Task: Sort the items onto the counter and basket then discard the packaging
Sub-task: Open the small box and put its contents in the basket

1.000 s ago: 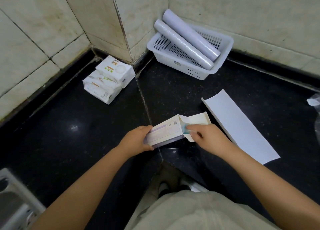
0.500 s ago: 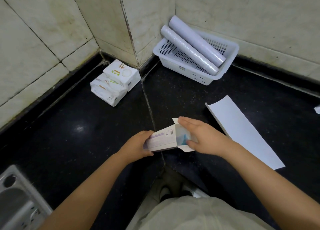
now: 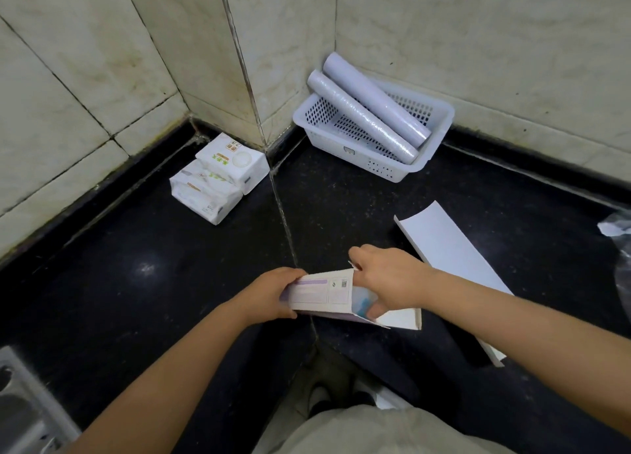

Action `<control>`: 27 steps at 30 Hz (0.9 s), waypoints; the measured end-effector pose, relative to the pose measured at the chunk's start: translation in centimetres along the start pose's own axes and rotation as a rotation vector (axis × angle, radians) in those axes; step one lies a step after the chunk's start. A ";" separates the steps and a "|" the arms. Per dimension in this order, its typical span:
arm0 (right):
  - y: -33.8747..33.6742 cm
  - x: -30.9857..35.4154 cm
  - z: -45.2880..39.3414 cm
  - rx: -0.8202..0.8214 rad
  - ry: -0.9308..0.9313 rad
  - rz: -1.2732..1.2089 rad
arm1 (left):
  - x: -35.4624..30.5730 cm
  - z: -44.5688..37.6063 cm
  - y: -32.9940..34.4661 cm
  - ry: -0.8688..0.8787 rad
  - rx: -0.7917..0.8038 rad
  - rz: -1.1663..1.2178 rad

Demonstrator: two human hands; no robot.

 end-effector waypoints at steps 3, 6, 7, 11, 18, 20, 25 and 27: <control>0.6 0.0 0.3 -0.074 0.033 0.043 | -0.3 -0.2 0.1 0.006 0.018 -0.012; -0.1 0.4 1.0 -0.206 0.070 -0.027 | -0.6 0.0 0.1 0.009 0.014 0.000; -0.4 0.6 1.3 -0.269 0.067 -0.064 | -0.7 0.0 0.1 0.021 0.016 -0.008; -0.9 0.5 2.4 -0.396 0.028 -0.230 | -0.9 -0.3 -0.8 0.062 0.049 -0.067; -2.4 -7.1 5.3 -0.527 0.281 -0.584 | -0.7 -3.1 -6.8 0.018 0.021 -0.288; -2.8 -9.1 6.2 -0.504 0.353 -0.638 | -0.5 -4.2 -7.3 -0.009 0.029 -0.329; -2.4 -13.8 9.2 -0.490 0.573 -0.710 | 1.1 -5.9 -7.0 -0.116 0.102 -0.451; -3.5 -14.7 9.9 -0.573 0.586 -0.704 | 0.2 -6.3 -7.3 -0.111 0.115 -0.447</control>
Point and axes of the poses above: each hand's wrist, its own z-axis away from the middle knuckle, its own y-axis out of the palm, x = y × z, the point moved 9 cm from there along -z, towards the middle knuckle, and after that the axes turned 1 degree about z, right-handed, at the moved point
